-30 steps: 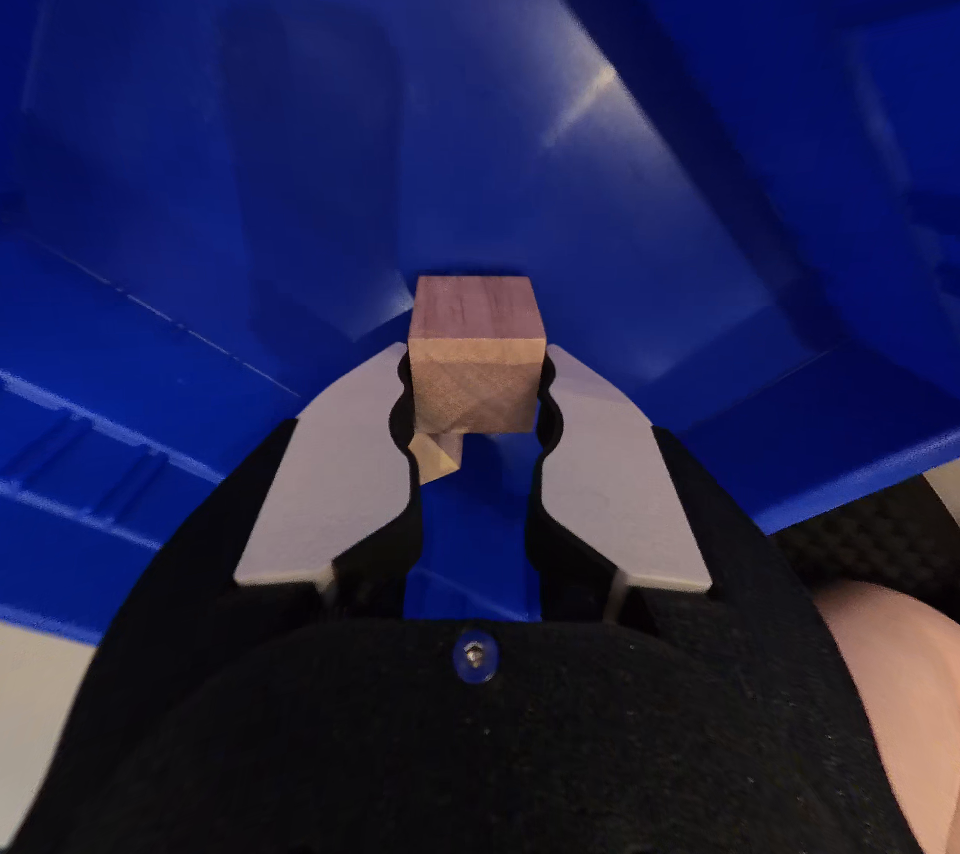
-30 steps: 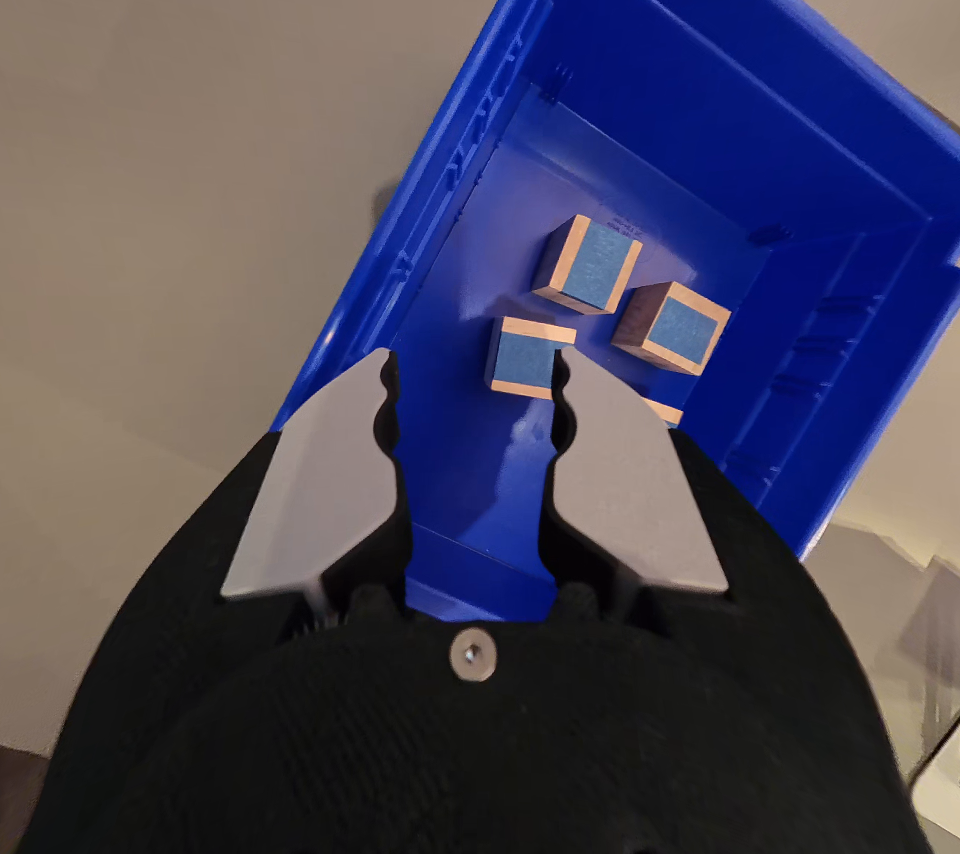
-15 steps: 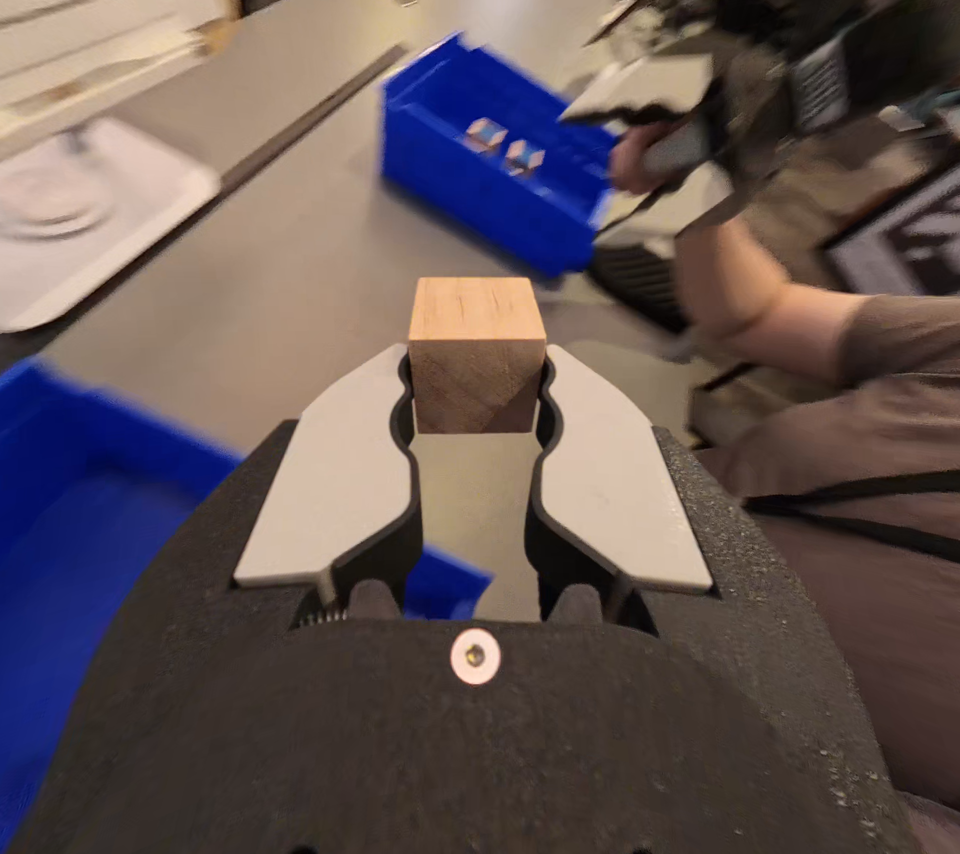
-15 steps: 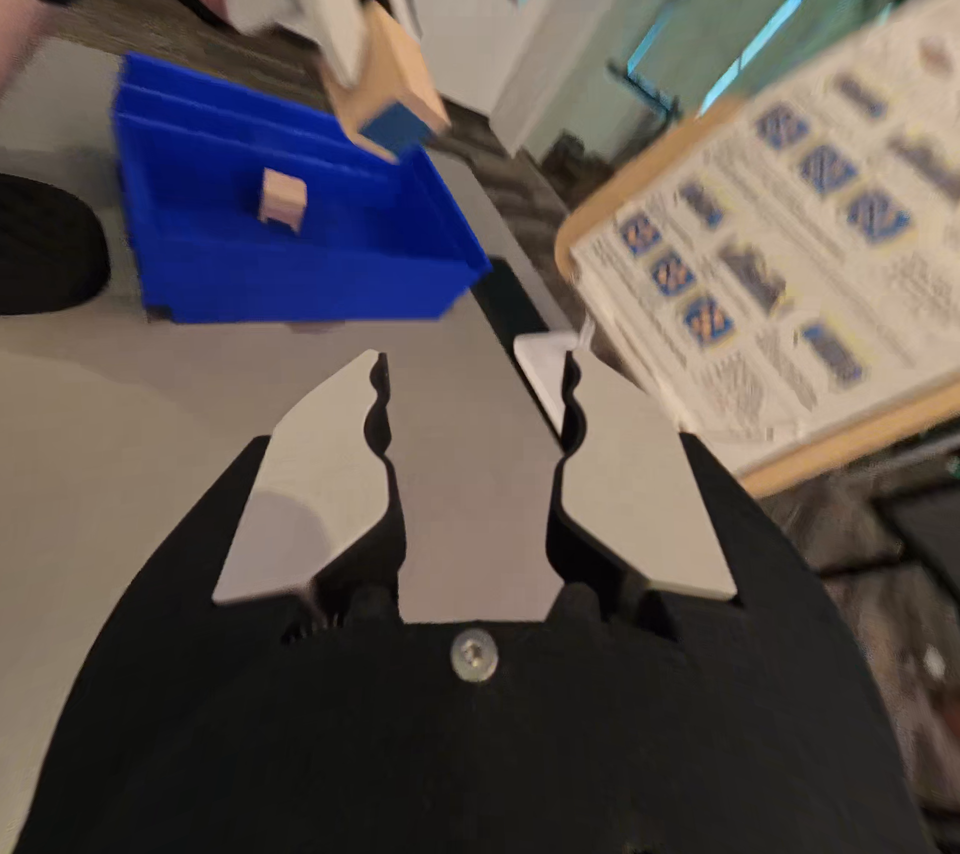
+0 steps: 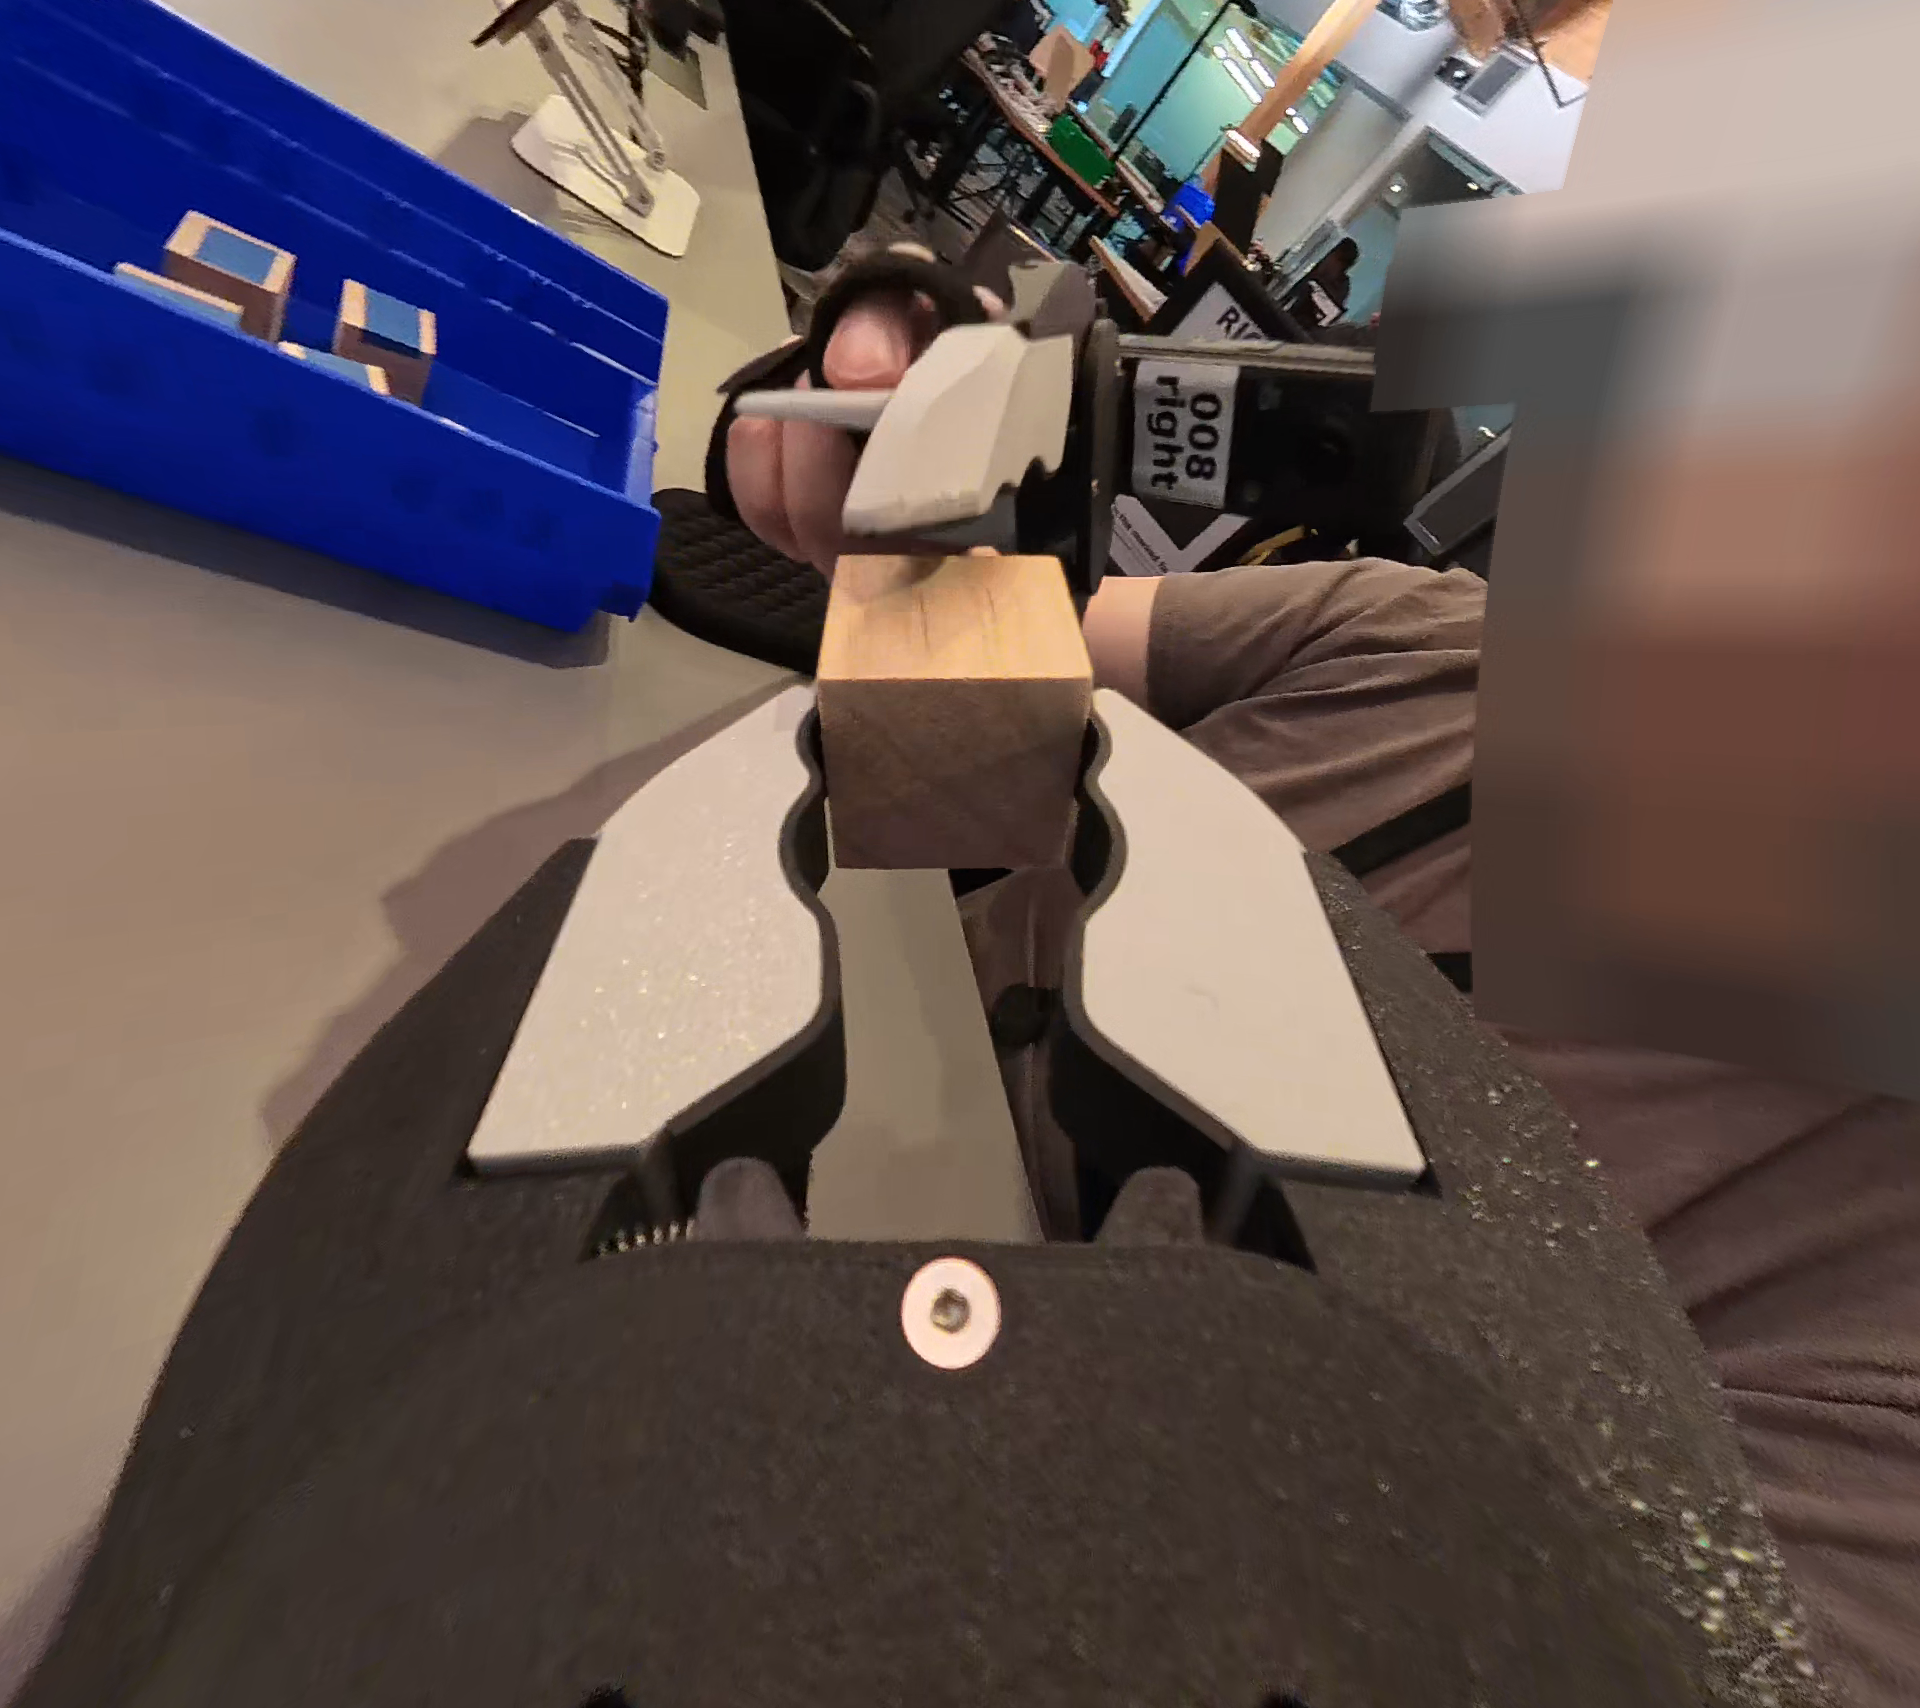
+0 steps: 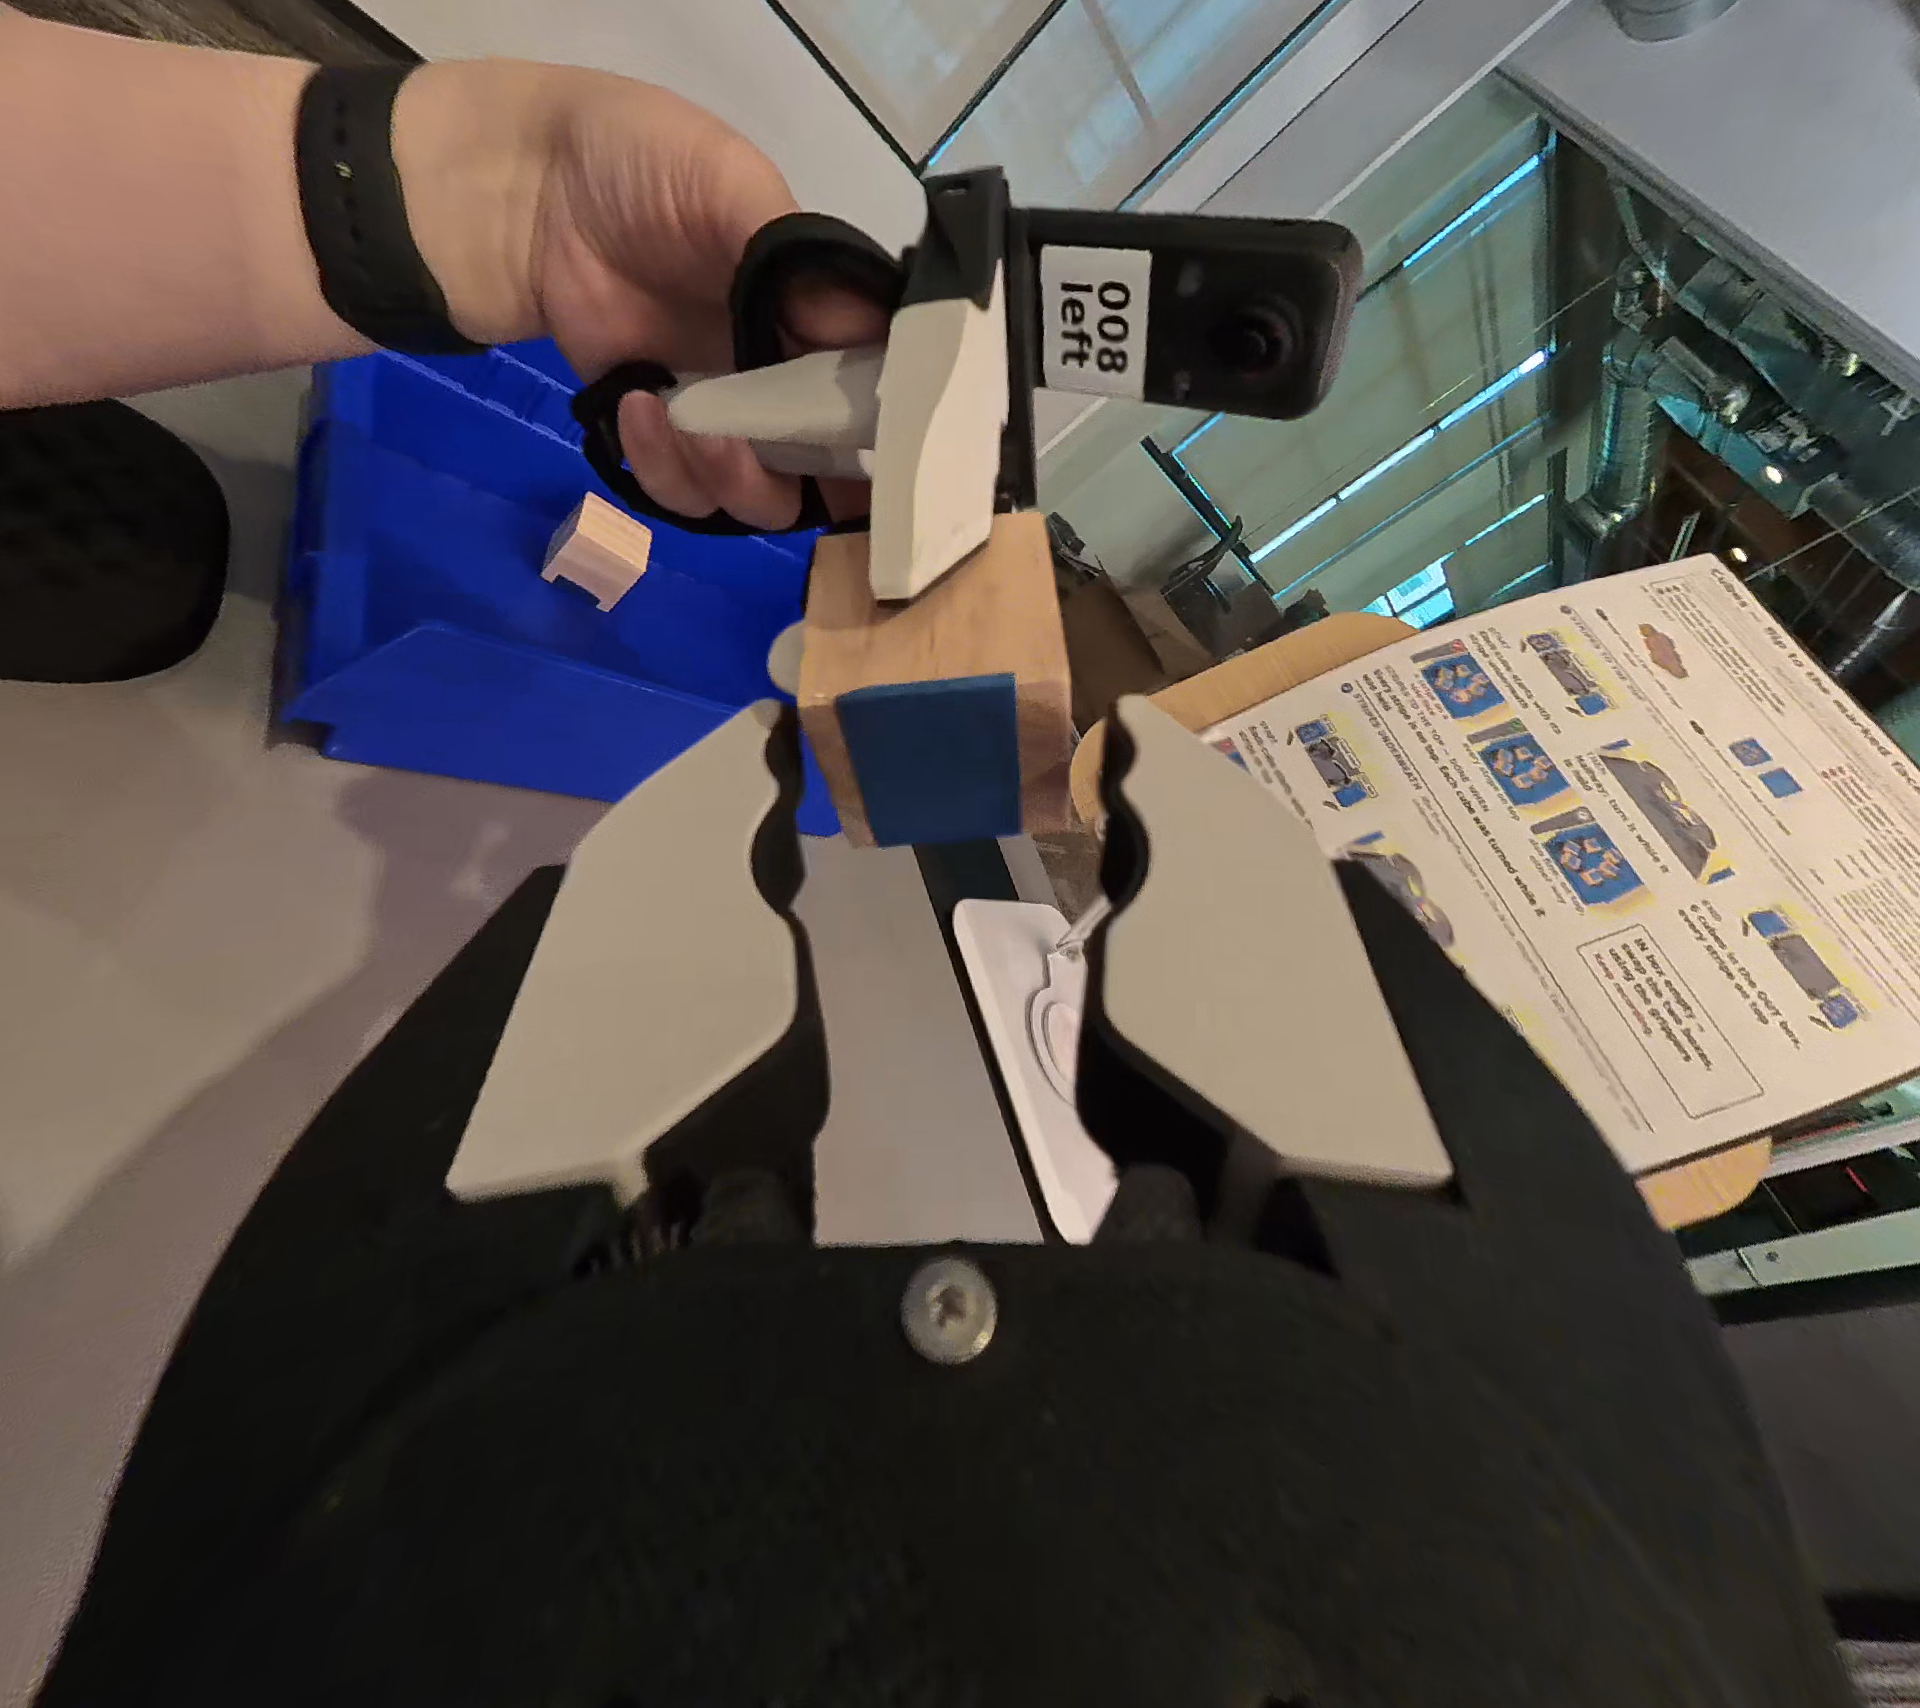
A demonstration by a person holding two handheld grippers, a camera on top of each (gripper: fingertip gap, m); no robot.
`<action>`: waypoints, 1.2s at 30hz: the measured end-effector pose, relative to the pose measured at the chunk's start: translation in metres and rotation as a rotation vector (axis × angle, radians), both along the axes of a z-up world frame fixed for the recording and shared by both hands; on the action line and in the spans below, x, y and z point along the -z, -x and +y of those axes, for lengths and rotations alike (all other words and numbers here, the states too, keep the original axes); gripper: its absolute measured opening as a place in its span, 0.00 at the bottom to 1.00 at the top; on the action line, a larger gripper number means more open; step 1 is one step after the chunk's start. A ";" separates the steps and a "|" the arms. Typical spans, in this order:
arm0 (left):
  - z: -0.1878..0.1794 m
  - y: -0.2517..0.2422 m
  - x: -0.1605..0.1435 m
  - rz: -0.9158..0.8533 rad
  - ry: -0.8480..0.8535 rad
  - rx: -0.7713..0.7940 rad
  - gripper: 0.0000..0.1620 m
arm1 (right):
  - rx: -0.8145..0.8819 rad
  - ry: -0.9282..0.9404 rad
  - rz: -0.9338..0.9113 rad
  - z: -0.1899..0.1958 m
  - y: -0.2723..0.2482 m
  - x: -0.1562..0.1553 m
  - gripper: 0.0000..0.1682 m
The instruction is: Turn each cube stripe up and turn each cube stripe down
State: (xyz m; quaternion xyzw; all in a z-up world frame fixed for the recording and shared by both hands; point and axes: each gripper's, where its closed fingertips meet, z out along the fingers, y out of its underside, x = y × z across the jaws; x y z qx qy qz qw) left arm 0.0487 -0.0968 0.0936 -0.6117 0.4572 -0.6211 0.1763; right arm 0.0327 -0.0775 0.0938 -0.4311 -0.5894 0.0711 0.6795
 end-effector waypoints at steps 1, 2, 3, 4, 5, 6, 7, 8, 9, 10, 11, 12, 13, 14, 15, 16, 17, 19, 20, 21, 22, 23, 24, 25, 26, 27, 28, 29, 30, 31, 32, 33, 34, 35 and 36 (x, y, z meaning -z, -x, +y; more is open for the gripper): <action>-0.002 -0.001 0.000 -0.002 -0.001 0.010 0.27 | -0.015 -0.006 0.003 -0.003 0.001 0.000 0.28; -0.004 -0.002 0.001 -0.001 0.004 0.024 0.27 | -0.023 -0.005 0.003 -0.005 0.001 0.000 0.27; -0.005 -0.002 0.001 0.002 0.009 0.032 0.28 | -0.022 0.005 0.000 -0.006 0.001 0.001 0.27; -0.006 -0.003 0.002 0.005 0.006 0.037 0.28 | -0.021 0.020 0.002 -0.006 0.000 0.002 0.27; -0.006 -0.003 0.002 0.006 -0.003 0.043 0.28 | -0.030 0.042 0.013 -0.008 -0.001 0.002 0.27; -0.007 -0.002 0.002 0.006 -0.024 0.048 0.29 | -0.045 0.079 0.022 -0.011 -0.003 0.003 0.27; -0.006 -0.001 0.003 0.013 -0.049 0.036 0.29 | -0.050 0.121 0.031 -0.012 -0.007 0.003 0.27; -0.002 0.001 0.003 0.024 -0.079 0.010 0.29 | -0.029 0.157 0.040 -0.011 -0.016 0.003 0.27; 0.004 0.004 0.005 0.047 -0.117 -0.029 0.29 | 0.021 0.192 0.040 -0.005 -0.029 0.003 0.27; 0.012 0.010 0.010 0.093 -0.164 -0.089 0.29 | 0.094 0.251 0.015 0.004 -0.049 0.008 0.27; 0.023 0.018 0.015 0.151 -0.218 -0.159 0.30 | 0.192 0.332 -0.023 0.016 -0.074 0.015 0.27; 0.033 0.027 0.020 0.209 -0.274 -0.229 0.31 | 0.307 0.440 -0.069 0.029 -0.106 0.027 0.27; 0.043 0.038 0.022 0.260 -0.329 -0.296 0.32 | 0.446 0.583 -0.128 0.040 -0.145 0.044 0.27; 0.051 0.049 0.023 0.300 -0.375 -0.357 0.32 | 0.598 0.724 -0.174 0.049 -0.188 0.063 0.27; 0.059 0.060 0.022 0.334 -0.411 -0.416 0.31 | 0.750 0.859 -0.205 0.054 -0.231 0.082 0.27; 0.066 0.071 0.022 0.366 -0.436 -0.474 0.31 | 0.878 0.998 -0.228 0.054 -0.269 0.102 0.27; 0.071 0.081 0.020 0.391 -0.457 -0.522 0.30 | 0.977 1.135 -0.243 0.051 -0.299 0.122 0.27; 0.081 0.100 0.018 0.422 -0.493 -0.606 0.30 | 1.105 1.331 -0.256 0.048 -0.338 0.155 0.27; 0.085 0.109 0.018 0.440 -0.501 -0.644 0.30 | 1.143 1.383 -0.278 0.048 -0.350 0.170 0.27; 0.089 0.118 0.020 0.465 -0.496 -0.675 0.30 | 1.177 1.427 -0.313 0.047 -0.358 0.184 0.27; 0.091 0.127 0.025 0.500 -0.479 -0.695 0.30 | 1.212 1.464 -0.360 0.045 -0.365 0.197 0.27; 0.092 0.136 0.032 0.545 -0.454 -0.707 0.28 | 1.246 1.480 -0.409 0.043 -0.371 0.207 0.27; 0.092 0.146 0.041 0.606 -0.428 -0.717 0.27 | 1.280 1.484 -0.449 0.043 -0.377 0.215 0.27; 0.091 0.159 0.052 0.678 -0.395 -0.732 0.26 | 1.311 1.495 -0.467 0.044 -0.382 0.221 0.27; 0.091 0.171 0.063 0.752 -0.353 -0.752 0.27 | 1.326 1.517 -0.472 0.045 -0.384 0.227 0.28; 0.090 0.184 0.073 0.817 -0.313 -0.774 0.28 | 1.328 1.538 -0.467 0.046 -0.384 0.232 0.28; 0.091 0.196 0.081 0.874 -0.278 -0.804 0.30 | 1.329 1.556 -0.464 0.046 -0.385 0.236 0.28; 0.093 0.208 0.088 0.922 -0.247 -0.836 0.30 | 1.333 1.565 -0.476 0.046 -0.386 0.239 0.28; 0.094 0.218 0.095 0.967 -0.215 -0.864 0.30 | 1.342 1.561 -0.490 0.047 -0.389 0.242 0.28; 0.095 0.228 0.102 1.012 -0.183 -0.890 0.31 | 1.350 1.555 -0.497 0.047 -0.392 0.244 0.28; 0.095 0.238 0.109 1.058 -0.148 -0.913 0.32 | 1.353 1.554 -0.501 0.048 -0.393 0.246 0.28; 0.093 0.246 0.117 1.102 -0.101 -0.926 0.32 | 1.351 1.554 -0.499 0.048 -0.394 0.247 0.28; 0.090 0.251 0.126 1.140 -0.051 -0.926 0.33 | 1.344 1.552 -0.493 0.049 -0.394 0.247 0.28; 0.086 0.255 0.134 1.175 -0.003 -0.916 0.33 | 1.344 1.544 -0.484 0.051 -0.394 0.246 0.28; 0.084 0.259 0.142 1.212 0.032 -0.908 0.34 | 1.348 1.533 -0.474 0.053 -0.395 0.245 0.30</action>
